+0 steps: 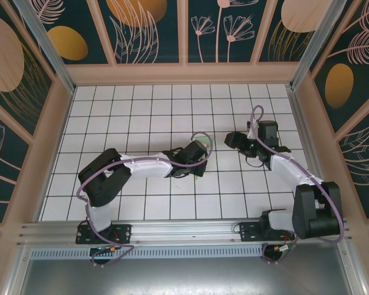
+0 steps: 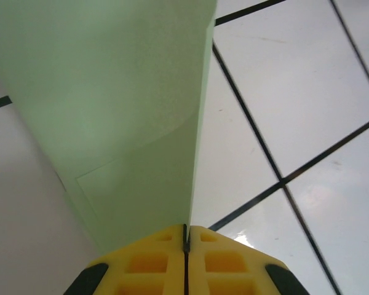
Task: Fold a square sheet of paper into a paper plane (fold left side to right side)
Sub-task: Fold the wing for the fifth time at the center of the table.
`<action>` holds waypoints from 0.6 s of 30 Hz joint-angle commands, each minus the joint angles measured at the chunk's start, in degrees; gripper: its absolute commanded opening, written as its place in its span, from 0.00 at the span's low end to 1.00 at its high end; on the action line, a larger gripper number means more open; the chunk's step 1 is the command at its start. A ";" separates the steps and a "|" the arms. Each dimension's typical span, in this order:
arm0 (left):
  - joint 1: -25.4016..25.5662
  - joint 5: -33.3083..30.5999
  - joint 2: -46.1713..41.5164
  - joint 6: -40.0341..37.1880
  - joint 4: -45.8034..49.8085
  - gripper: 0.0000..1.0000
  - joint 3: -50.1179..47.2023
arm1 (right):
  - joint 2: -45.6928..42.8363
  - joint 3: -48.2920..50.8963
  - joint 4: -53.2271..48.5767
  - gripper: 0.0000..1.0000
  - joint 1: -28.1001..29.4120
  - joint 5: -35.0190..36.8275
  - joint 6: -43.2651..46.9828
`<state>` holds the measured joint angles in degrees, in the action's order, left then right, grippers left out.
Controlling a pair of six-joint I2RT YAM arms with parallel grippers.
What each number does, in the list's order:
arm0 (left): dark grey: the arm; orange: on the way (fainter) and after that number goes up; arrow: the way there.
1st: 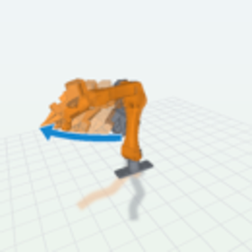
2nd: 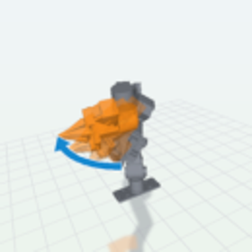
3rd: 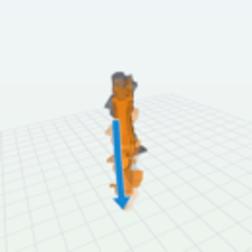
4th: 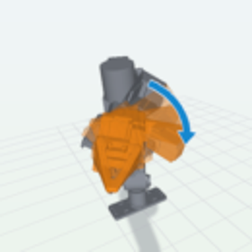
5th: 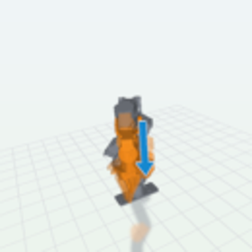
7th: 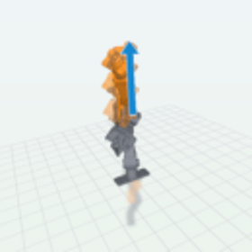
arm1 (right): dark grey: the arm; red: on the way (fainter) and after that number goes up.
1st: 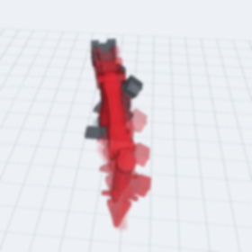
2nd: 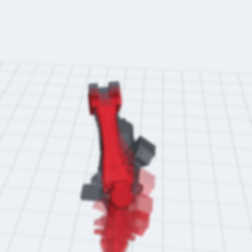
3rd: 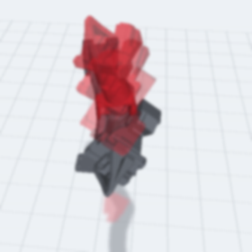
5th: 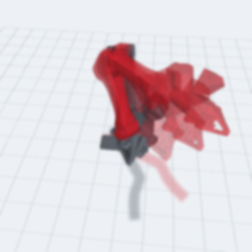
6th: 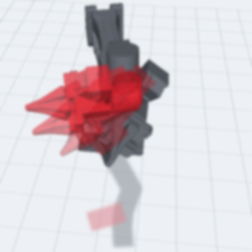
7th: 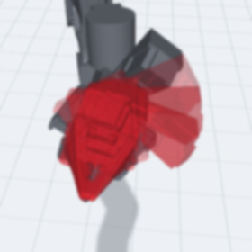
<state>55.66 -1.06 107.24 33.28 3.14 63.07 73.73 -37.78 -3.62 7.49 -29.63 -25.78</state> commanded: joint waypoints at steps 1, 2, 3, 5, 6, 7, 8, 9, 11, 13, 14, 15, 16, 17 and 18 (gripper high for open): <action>-0.46 3.80 0.75 2.52 -4.67 0.09 -0.31 | -1.83 2.42 1.03 0.71 -0.09 -0.66 1.02; -0.60 4.31 1.10 2.82 -5.24 0.08 -0.47 | -1.84 3.01 1.42 0.71 0.01 -1.19 0.92; -0.80 4.94 1.32 3.23 -6.03 0.08 -0.65 | -1.88 3.67 2.04 0.71 0.08 -1.89 0.86; -1.12 6.26 1.39 4.09 -7.99 0.07 -1.56 | -2.01 4.88 3.39 0.71 0.46 -2.27 0.18; -1.39 6.76 1.25 4.70 -9.13 0.07 -2.32 | -2.02 5.59 4.35 0.71 0.84 -2.65 -0.24; -1.75 7.48 1.00 5.27 -10.48 0.07 -3.10 | -2.02 6.24 5.52 0.70 1.29 -2.72 -0.85; -2.01 8.12 0.67 5.64 -11.65 0.07 -3.81 | -1.95 6.84 6.54 0.70 1.71 -2.63 -1.33; -2.37 9.04 0.52 6.14 -13.02 0.07 -4.53 | -1.88 7.36 7.61 0.70 2.35 -2.35 -1.74; -2.85 10.93 0.57 7.01 -15.40 0.07 -5.42 | -1.53 8.05 9.20 0.70 3.33 -1.79 -2.46; -2.97 12.12 1.57 7.39 -16.16 0.07 -5.22 | -0.82 8.16 9.98 0.69 4.15 -1.40 -2.78; -2.93 12.60 2.05 7.55 -16.28 0.07 -5.00 | -0.58 8.01 9.95 0.69 4.58 -1.03 -2.78; -2.93 12.74 2.50 7.80 -16.33 0.07 -4.93 | -0.36 7.91 9.70 0.69 4.90 -0.54 -2.79; -2.95 12.83 2.82 8.02 -16.58 0.07 -4.90 | -0.18 7.90 9.78 0.69 5.09 -0.48 -2.92; -2.92 12.86 3.01 8.15 -16.75 0.07 -4.97 | 0.04 7.98 10.03 0.69 5.13 -0.70 -3.17; -2.93 12.82 3.14 8.15 -16.78 0.07 -4.95 | 0.30 8.14 10.48 0.69 5.22 -1.12 -3.73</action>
<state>52.71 9.93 108.97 39.99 -10.96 58.22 73.28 -30.22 3.99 12.14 -30.44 -28.05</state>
